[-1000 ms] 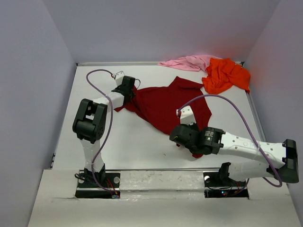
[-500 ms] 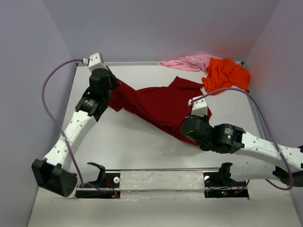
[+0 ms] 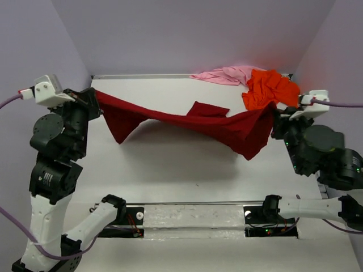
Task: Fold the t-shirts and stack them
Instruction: Flatten out the crumpled T-shirt at the center of the board.
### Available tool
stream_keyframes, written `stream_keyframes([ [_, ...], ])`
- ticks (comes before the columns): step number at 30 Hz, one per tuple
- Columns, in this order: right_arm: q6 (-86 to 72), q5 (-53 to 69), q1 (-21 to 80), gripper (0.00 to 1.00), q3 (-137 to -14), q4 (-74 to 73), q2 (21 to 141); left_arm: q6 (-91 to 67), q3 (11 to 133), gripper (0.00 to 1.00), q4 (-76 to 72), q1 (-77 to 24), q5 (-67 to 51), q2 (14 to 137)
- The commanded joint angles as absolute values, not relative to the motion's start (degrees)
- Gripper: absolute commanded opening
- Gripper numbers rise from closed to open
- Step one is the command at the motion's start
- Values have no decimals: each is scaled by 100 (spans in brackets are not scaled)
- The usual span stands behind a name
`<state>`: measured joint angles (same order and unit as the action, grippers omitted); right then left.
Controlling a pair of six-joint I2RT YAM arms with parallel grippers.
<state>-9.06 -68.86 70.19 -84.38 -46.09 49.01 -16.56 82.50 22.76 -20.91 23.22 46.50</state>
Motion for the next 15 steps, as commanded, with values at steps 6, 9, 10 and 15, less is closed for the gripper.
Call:
stream_keyframes([
  [6, 1695, -6970, 7031, 0, -10176, -2550, 4773, -1625, 9369, 0, 2189, -2259, 2347, 4360],
  [9, 2073, -6908, 7031, 0, -10783, -2382, 4974, -1924, 9658, 0, 2101, -2259, 1917, 4341],
  [10, 2231, -6900, 7031, 0, -10897, -2225, 5123, -1951, 9894, 0, 2109, -2250, 1768, 4472],
  [15, 4254, -6567, 7031, 0, -10733, 124, 5361, -1986, 10432, 0, 2005, -2259, 1380, 4991],
])
